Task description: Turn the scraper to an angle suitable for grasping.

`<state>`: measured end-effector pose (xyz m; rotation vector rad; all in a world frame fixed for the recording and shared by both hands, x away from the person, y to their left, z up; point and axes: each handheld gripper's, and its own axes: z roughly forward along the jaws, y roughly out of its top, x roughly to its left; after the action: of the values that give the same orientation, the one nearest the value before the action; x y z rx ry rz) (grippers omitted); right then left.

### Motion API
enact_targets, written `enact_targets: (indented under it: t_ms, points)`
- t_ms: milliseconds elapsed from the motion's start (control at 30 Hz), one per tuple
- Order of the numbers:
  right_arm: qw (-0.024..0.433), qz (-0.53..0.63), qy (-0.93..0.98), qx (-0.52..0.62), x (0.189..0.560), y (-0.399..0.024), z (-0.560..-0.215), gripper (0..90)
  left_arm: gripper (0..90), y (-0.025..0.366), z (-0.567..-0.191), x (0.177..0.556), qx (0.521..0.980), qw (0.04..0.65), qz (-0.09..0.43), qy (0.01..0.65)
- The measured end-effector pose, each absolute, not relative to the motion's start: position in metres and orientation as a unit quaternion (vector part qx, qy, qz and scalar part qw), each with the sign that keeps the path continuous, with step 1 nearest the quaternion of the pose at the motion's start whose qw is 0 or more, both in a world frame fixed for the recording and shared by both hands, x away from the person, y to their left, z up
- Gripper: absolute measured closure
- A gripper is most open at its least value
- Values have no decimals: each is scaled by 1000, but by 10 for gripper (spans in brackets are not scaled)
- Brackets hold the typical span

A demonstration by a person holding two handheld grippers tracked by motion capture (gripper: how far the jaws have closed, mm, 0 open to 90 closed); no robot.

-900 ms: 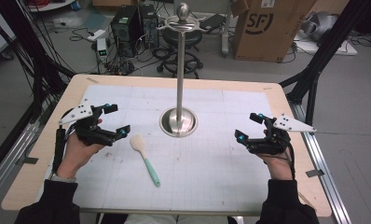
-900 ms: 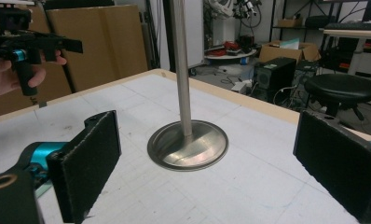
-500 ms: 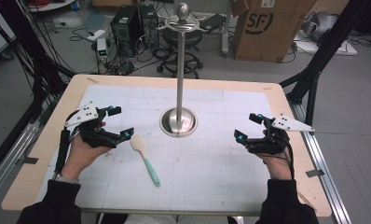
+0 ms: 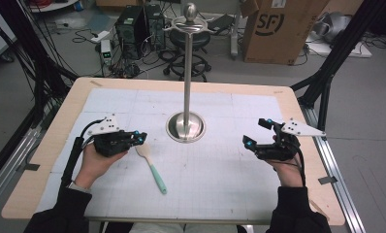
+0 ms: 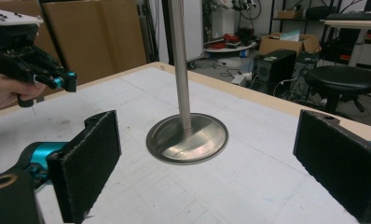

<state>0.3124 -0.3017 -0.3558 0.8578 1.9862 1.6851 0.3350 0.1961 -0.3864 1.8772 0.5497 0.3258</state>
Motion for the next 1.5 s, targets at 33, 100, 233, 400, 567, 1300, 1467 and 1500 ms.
enact_targets:
  t_ms: [33,100,233,400,567,1300,1467,1500]
  points:
    - [197,603,710,306,312,-302,-356,65,897,196,-386,335,792,547,137,232]
    - [198,604,710,303,312,-302,-355,65,897,193,-392,337,794,546,126,234]
    - [198,603,710,303,312,-302,-356,65,897,189,-410,342,800,535,105,251]
    - [194,608,711,295,312,-301,-356,65,897,179,-427,347,814,508,98,265]
    - [194,608,712,293,312,-300,-356,65,897,170,-438,347,835,478,91,259]
    - [192,605,715,295,313,-298,-358,65,898,169,-449,343,860,425,113,258]
    - [190,606,712,299,314,-300,-360,65,898,177,-448,335,862,414,124,266]
    - [191,606,712,300,314,-300,-360,65,897,177,-448,335,862,414,124,266]
